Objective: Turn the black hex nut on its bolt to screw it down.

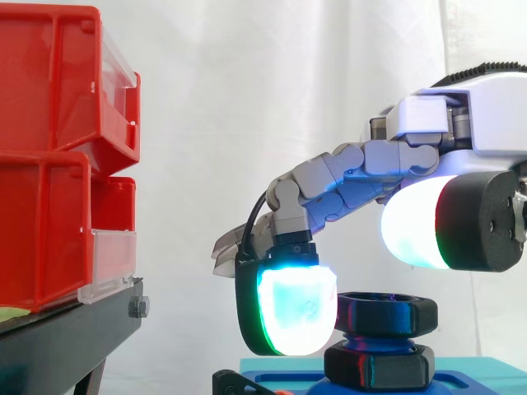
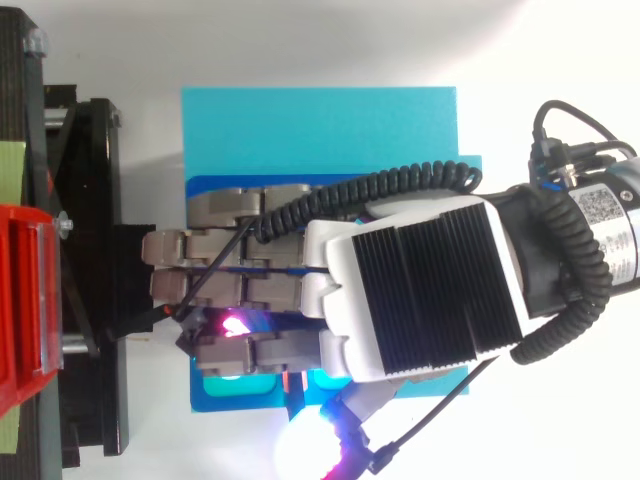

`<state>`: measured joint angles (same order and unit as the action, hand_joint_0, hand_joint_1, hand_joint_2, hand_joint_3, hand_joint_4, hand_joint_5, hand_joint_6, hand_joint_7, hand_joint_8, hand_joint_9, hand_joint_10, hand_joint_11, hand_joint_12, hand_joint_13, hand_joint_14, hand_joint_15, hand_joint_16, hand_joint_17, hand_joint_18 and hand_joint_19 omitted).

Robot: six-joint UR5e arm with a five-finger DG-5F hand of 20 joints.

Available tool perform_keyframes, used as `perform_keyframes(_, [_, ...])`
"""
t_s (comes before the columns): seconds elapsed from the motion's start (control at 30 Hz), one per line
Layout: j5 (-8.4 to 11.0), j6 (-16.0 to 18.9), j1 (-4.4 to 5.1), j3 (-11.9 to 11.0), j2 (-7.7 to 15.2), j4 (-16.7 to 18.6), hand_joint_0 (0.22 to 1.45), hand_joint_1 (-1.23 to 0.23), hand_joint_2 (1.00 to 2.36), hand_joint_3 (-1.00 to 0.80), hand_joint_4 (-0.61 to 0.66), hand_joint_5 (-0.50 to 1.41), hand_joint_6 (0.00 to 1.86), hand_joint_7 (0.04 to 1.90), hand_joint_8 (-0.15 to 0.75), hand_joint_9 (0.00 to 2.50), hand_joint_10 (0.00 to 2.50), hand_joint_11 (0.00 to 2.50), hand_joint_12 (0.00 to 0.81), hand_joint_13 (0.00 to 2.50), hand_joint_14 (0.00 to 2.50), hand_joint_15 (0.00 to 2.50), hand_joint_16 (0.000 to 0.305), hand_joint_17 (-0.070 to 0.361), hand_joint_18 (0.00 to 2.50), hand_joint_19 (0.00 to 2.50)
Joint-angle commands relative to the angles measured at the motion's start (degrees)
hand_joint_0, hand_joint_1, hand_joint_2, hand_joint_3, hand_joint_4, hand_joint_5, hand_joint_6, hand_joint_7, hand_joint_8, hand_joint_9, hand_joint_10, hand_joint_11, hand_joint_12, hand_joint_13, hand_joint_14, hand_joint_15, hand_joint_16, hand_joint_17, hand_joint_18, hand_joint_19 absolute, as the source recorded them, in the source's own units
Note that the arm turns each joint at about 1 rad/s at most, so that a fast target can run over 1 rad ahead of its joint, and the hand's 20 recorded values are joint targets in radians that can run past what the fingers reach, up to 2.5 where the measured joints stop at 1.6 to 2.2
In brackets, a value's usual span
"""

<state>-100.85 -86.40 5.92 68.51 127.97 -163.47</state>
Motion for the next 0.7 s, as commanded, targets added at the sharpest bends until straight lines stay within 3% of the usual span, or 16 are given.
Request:
perform_keyframes(0.0, [-0.49,0.0,-0.29,0.0,0.0,0.1,0.48,-0.14,1.0,-0.5,0.15,-0.01,0.51,1.28,0.264,0.5,0.0,0.0,0.351,0.34,0.0,0.0,0.055,0.124,0.27,0.46])
perform_keyframes(0.4, [-2.07,0.0,-1.61,0.0,0.0,0.5,0.48,-0.14,1.0,-0.5,0.17,-0.01,0.5,1.35,0.268,0.52,0.0,0.0,0.351,0.35,0.0,0.0,0.055,0.124,0.27,0.46])
perform_keyframes(0.67, [-3.83,-0.1,-3.11,0.0,0.0,0.6,0.48,-0.14,1.0,-0.5,0.18,-0.01,0.5,1.37,0.271,0.53,0.0,0.0,0.351,0.35,0.0,0.0,0.055,0.124,0.28,0.46])
